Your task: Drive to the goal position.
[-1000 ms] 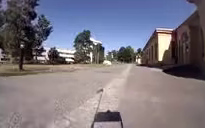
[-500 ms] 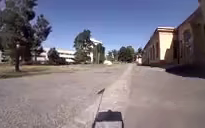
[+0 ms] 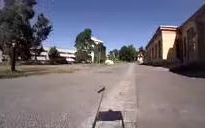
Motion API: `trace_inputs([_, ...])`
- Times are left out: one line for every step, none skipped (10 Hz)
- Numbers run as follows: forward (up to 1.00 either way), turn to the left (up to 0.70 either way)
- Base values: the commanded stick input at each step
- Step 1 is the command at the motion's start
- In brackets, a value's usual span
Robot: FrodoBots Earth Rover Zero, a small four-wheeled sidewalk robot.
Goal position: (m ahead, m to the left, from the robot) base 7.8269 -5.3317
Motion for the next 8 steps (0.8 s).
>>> trace_inputs([0.70, -0.08])
trace_inputs([0.70, -0.14])
trace_inputs([0.70, -0.14])
trace_inputs([0.70, -0.14])
trace_inputs([0.70, -0.14])
trace_inputs([0.70, -0.14])
trace_inputs([0.70, -0.14])
trace_inputs([0.70, -0.14])
